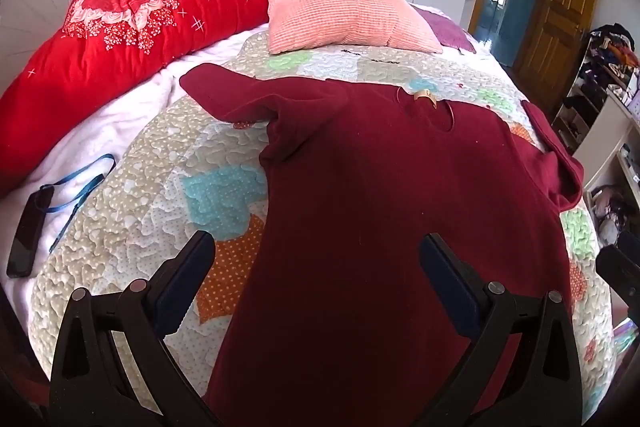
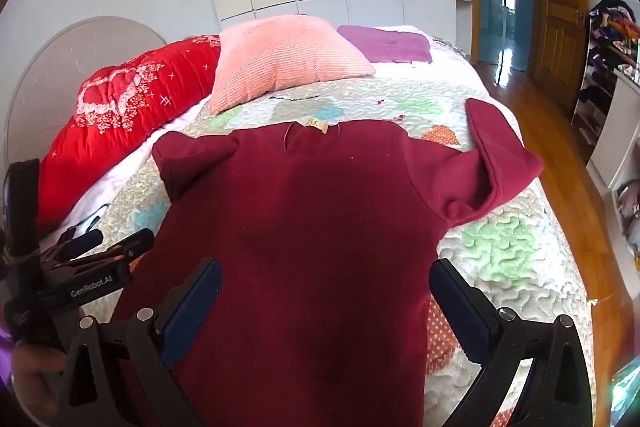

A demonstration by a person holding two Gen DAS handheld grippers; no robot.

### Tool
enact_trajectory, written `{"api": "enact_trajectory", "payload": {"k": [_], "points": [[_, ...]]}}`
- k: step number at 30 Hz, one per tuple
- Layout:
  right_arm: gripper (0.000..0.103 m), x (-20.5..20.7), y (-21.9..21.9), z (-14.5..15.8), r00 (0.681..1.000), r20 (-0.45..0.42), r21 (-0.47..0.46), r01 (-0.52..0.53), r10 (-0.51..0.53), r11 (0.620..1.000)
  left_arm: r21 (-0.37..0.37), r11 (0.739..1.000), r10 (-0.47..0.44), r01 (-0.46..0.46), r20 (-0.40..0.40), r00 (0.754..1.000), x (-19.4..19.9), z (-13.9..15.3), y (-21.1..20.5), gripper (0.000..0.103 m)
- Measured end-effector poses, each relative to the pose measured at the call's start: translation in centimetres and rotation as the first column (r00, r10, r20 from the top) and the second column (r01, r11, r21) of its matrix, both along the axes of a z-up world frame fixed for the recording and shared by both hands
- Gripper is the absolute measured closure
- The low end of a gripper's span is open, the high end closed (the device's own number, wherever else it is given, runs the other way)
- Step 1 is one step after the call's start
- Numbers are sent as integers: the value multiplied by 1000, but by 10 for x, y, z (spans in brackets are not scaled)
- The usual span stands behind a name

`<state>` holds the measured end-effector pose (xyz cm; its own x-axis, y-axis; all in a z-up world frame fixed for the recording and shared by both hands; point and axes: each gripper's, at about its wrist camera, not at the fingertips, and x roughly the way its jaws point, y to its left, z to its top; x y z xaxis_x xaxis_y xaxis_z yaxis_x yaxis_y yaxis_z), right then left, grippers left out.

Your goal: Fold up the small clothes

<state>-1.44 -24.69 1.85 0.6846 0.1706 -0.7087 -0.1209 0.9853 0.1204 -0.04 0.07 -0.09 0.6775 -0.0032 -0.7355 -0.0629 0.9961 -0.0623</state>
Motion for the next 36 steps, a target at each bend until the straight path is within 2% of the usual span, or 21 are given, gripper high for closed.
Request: {"api": "enact_trajectory", "payload": {"k": [9, 18, 29, 36], "points": [[0, 29, 0, -20, 999, -29, 24, 38, -37, 999, 5, 1000, -1, 1, -12, 1000, 19, -21, -3, 1], [0, 58, 14, -38, 998, -53, 4, 46, -45, 999, -17, 1000, 6, -7, -49, 999, 43, -26, -2, 1], [0, 100, 40, -46, 998, -29, 13, 64, -63, 998, 15, 1000, -2, 3, -56, 998, 61, -37, -10, 1], [0, 143, 55, -51, 996, 1, 17, 86, -86, 996, 19, 1000, 16, -15, -77, 997, 73, -42, -11, 1]]}}
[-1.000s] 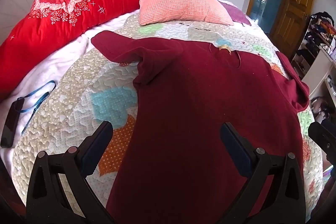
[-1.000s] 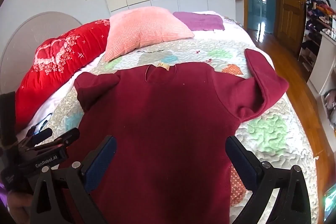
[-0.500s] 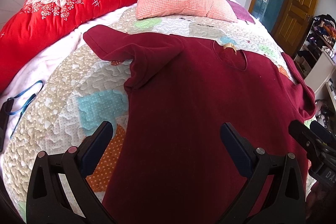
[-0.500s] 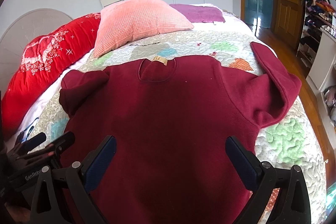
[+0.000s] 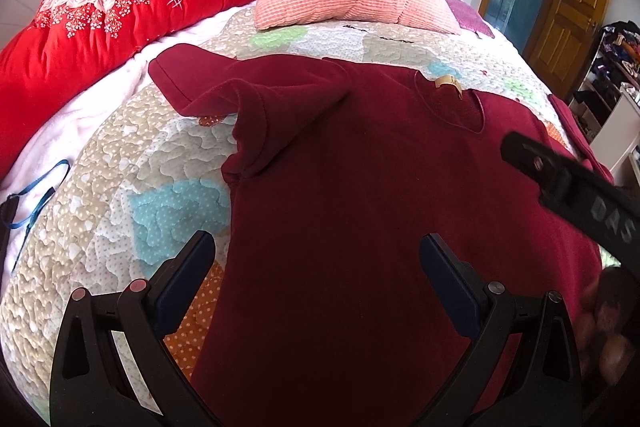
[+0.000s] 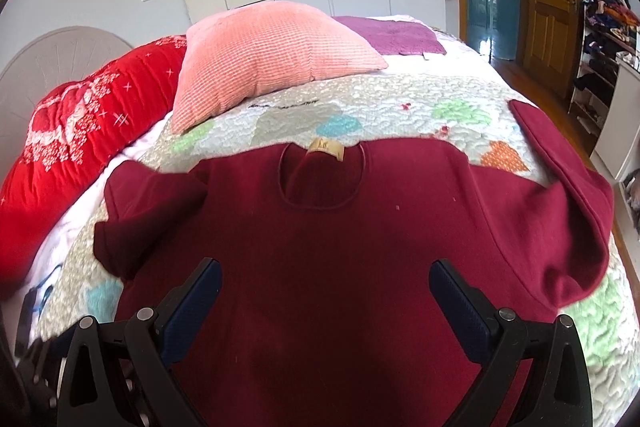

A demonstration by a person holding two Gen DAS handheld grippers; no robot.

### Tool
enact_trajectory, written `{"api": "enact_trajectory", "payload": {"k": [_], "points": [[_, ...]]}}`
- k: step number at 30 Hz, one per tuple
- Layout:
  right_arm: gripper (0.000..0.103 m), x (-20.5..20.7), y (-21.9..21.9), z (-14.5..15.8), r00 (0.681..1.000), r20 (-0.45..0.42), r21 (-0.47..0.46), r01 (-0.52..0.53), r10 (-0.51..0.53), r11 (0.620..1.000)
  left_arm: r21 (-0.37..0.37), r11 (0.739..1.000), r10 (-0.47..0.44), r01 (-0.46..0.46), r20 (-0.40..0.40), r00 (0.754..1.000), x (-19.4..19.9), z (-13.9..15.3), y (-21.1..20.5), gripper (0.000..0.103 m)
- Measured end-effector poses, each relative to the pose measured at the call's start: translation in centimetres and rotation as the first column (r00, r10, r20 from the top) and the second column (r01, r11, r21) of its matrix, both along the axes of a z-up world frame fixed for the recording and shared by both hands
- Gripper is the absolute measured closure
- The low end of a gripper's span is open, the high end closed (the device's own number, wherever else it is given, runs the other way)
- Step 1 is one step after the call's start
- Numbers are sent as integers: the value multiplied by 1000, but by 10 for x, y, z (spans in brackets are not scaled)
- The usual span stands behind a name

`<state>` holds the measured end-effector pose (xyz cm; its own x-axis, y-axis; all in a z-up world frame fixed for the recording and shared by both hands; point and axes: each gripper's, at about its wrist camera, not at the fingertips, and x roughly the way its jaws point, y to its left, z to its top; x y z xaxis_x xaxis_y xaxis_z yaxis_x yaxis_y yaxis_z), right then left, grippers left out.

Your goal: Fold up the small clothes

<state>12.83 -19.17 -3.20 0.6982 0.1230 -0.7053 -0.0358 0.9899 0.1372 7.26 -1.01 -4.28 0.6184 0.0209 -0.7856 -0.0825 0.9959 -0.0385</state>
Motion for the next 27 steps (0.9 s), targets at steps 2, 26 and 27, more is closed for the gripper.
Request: {"api": "enact_trajectory", "payload": {"k": [2, 26, 27], "points": [[0, 9, 3, -2, 1000, 14, -10, 6, -6, 1000, -2, 1000, 9, -9, 4, 1000, 4, -1, -1, 1], [0, 3, -24, -13, 999, 13, 23, -47, 47, 999, 43, 999, 18, -20, 60, 998, 28, 11, -11, 1], [0, 4, -25, -14, 999, 9, 31, -48, 47, 998, 53, 998, 17, -20, 64, 998, 28, 12, -11, 1]]}}
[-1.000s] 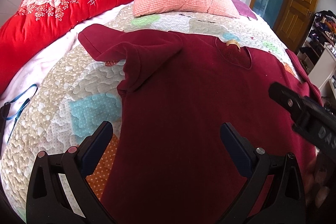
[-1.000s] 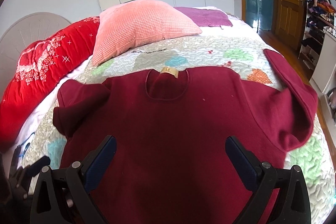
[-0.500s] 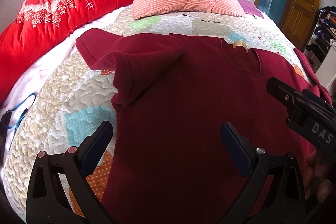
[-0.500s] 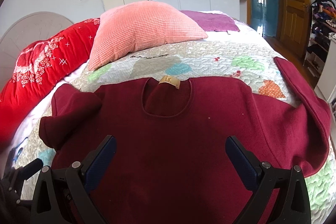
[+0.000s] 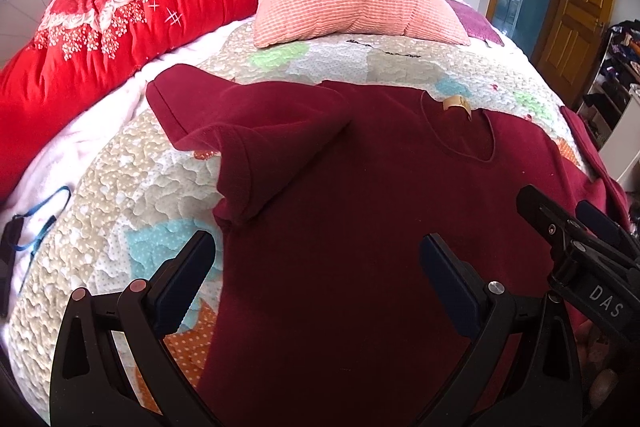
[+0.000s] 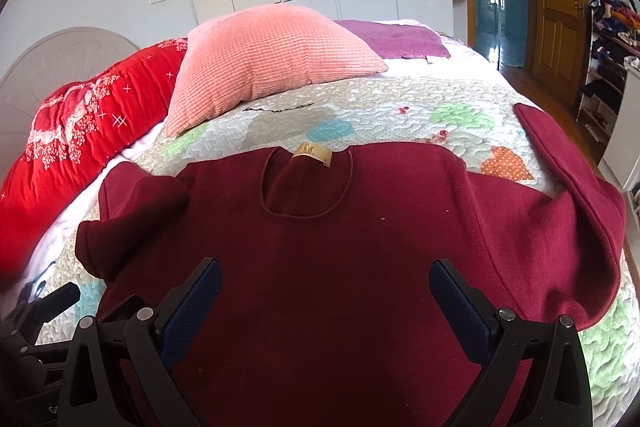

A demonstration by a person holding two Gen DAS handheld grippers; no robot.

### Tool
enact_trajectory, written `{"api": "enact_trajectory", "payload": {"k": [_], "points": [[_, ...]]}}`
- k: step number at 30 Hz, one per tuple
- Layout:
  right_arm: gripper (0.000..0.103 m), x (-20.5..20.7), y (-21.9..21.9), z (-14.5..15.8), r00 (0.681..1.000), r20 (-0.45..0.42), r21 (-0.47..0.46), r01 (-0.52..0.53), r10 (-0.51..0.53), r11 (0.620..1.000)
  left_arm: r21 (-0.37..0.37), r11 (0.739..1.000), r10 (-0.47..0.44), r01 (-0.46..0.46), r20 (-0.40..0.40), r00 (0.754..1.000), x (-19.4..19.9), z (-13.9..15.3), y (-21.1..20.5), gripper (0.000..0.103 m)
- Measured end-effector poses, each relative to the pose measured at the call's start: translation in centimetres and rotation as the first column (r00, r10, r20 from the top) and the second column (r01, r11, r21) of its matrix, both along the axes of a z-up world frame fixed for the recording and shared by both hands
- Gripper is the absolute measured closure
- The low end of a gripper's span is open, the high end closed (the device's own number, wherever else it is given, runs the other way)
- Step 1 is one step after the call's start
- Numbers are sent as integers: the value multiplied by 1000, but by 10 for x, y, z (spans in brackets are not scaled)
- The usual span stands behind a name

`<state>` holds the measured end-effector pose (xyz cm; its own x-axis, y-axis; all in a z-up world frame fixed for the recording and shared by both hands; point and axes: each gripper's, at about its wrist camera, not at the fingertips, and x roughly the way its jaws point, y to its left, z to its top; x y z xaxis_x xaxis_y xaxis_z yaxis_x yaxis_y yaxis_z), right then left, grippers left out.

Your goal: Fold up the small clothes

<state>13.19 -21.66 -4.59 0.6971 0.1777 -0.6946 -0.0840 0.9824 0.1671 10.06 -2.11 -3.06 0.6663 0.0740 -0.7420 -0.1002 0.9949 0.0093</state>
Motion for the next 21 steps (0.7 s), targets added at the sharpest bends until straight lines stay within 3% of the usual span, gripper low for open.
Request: {"api": "enact_trajectory", "payload": {"k": [7, 21], "points": [[0, 1, -3, -1, 1000, 4, -15, 8, -8, 1000, -42, 999, 20, -21, -10, 1000, 1, -1, 9, 1], [0, 6, -6, -11, 1000, -26, -18, 13, -14, 1000, -56, 998, 28, -29, -12, 1000, 4, 2, 18, 1]]}}
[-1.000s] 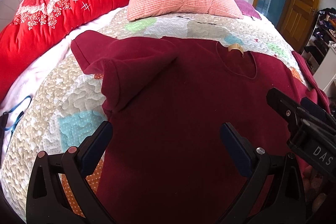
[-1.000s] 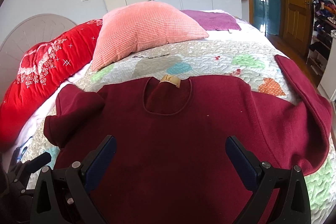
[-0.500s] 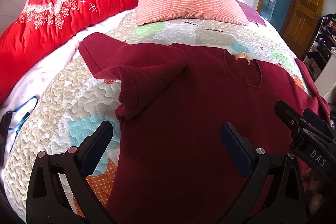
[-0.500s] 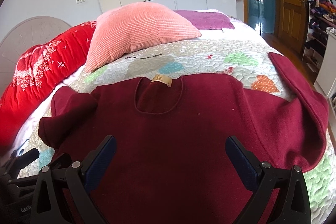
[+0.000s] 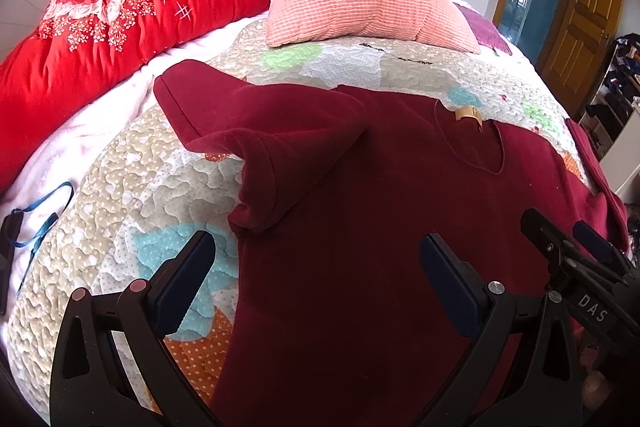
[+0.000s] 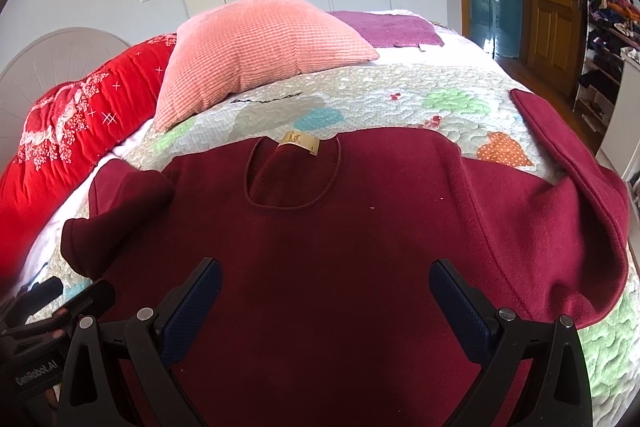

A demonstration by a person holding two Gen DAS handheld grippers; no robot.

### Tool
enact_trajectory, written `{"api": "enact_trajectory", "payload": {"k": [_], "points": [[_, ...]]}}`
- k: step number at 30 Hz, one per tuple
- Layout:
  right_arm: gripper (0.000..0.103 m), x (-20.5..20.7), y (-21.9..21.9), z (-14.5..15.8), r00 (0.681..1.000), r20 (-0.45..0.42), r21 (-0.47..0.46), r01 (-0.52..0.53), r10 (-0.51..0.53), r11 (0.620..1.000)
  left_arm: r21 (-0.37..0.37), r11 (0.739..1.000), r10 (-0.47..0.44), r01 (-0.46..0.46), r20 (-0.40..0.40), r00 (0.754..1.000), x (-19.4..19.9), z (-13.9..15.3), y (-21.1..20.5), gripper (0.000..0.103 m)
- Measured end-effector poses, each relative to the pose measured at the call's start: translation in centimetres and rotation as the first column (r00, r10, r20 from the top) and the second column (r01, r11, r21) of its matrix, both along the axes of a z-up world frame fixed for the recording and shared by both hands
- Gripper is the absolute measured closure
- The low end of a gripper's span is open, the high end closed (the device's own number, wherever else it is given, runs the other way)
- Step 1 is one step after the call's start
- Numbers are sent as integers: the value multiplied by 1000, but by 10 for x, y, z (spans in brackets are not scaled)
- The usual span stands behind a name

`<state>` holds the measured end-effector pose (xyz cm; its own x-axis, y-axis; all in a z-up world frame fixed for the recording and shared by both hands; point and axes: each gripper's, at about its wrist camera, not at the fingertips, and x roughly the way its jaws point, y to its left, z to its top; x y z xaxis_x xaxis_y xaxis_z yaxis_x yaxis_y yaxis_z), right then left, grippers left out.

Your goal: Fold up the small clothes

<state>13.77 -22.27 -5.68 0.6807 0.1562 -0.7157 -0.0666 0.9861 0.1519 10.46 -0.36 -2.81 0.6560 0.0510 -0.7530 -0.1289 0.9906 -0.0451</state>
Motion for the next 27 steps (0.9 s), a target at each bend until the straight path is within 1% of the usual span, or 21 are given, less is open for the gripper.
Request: {"api": "enact_trajectory", "payload": {"k": [2, 6, 8, 10, 12, 14, 15, 17, 18, 19, 20, 23, 24, 25, 26, 27], "points": [[0, 0, 1, -1, 1000, -5, -2, -4, 4, 1000, -23, 1000, -1, 1, 0, 1000, 2, 3, 7, 1], [0, 1, 0, -4, 1000, -11, 14, -4, 4, 1000, -98, 995, 33, -32, 7, 999, 8, 14, 39, 1], [0, 2, 2, -6, 1000, -20, 31, -11, 11, 999, -135, 988, 70, -69, 0, 998, 15, 16, 65, 1], [0, 2, 4, -8, 999, -29, 36, -22, 23, 999, -181, 975, 133, -132, -5, 991, 25, 15, 95, 1], [0, 3, 6, -10, 999, -35, 30, -25, 26, 999, -222, 952, 214, -212, -19, 977, 36, 10, 125, 1], [0, 4, 7, -12, 999, -44, 31, -24, 26, 999, -265, 912, 319, -312, -16, 948, 50, 4, 160, 1], [0, 4, 6, -13, 999, -47, 32, -24, 26, 999, -277, 889, 377, -366, -14, 926, 56, 0, 175, 1], [0, 6, 7, -16, 998, -56, 34, -27, 29, 999, -318, 845, 448, -429, -14, 894, 68, -6, 198, 5], [0, 7, 8, -17, 998, -61, 35, -30, 32, 999, -327, 833, 467, -445, -15, 884, 75, -10, 208, 5], [0, 7, 8, -19, 997, -66, 36, -32, 35, 999, -324, 828, 476, -458, -27, 879, 86, -14, 215, 5], [0, 8, 9, -21, 997, -73, 34, -33, 35, 999, -309, 831, 475, -463, -42, 879, 97, -19, 219, 6], [0, 9, 11, -23, 996, -82, 19, -36, 38, 999, -250, 854, 449, -456, -90, 889, 127, -38, 216, 7], [0, 9, 12, -24, 996, -82, 16, -39, 40, 999, -214, 863, 444, -458, -110, 889, 136, -45, 213, 7], [0, 10, 13, -24, 996, -83, 15, -42, 43, 999, -162, 876, 441, -454, -111, 891, 143, -50, 210, 7], [0, 11, 13, -25, 995, -87, 17, -45, 46, 999, -122, 886, 436, -447, -108, 893, 148, -54, 205, 10], [0, 12, 12, -26, 995, -90, 21, -46, 48, 999, -90, 895, 429, -437, -93, 898, 149, -55, 200, 20]]}}
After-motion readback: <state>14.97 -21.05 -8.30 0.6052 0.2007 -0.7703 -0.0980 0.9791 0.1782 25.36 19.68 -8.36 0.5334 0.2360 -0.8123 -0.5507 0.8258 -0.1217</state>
